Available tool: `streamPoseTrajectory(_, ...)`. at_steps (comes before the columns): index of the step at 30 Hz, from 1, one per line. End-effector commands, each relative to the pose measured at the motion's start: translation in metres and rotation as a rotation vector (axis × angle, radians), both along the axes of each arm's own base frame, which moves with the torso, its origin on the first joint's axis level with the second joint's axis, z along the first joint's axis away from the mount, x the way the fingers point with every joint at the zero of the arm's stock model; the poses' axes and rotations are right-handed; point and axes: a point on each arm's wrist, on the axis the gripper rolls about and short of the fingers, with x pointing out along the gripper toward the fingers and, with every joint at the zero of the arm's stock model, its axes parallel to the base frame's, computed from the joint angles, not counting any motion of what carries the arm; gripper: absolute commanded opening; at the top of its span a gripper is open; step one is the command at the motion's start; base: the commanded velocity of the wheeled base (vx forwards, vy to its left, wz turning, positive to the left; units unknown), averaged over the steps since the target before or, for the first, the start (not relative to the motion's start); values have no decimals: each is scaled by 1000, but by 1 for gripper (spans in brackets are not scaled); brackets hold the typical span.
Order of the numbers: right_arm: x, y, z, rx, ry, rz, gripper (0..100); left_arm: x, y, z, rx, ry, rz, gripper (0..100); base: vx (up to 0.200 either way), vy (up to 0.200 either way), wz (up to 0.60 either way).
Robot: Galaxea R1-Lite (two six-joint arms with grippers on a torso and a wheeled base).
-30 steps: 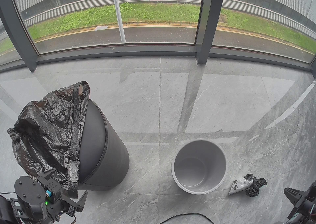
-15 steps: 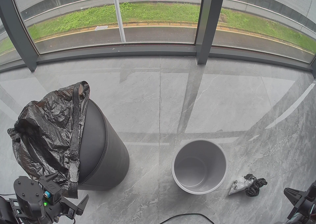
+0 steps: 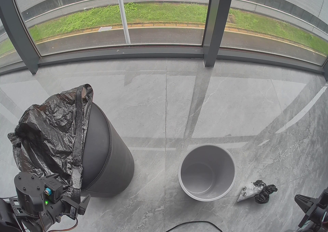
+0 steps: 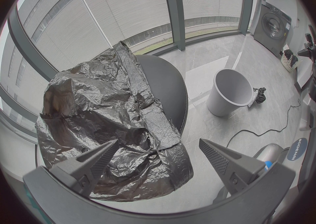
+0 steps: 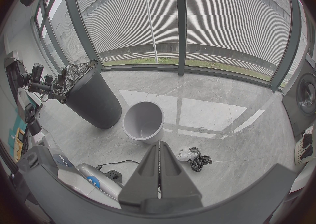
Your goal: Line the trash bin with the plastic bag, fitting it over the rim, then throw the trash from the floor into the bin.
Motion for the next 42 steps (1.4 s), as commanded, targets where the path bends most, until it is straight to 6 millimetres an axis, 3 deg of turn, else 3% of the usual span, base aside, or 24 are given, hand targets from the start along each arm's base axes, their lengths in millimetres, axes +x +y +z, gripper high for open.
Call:
streamPoseTrajectory(1,-1,0,-5,-2,9,12,0,4,-3,-1,7,17,0,100,0,0,0)
streamPoseTrajectory(10,-2,0,-5,2,-2,13,0,7,1,-3,7,30,29,100,0,0,0)
streamPoseTrajectory(11,-2,0,-5,2,-2,13,0,7,1,-3,7,32,28,0,0,0,0)
streamPoseTrajectory(27,-3,-1,-5,8,-17,7,0,8,0,-2,-15,36,-2,0,0,0,0)
streamPoseTrajectory(36,-4,-1,-5,10,-21,-22,0,3,2,25,-113,-110,-13,0,0,0,0)
streamPoseTrajectory(42,0,0,-5,1,21,-22,0,2,3,61,-216,-259,-38,0,0,0,0)
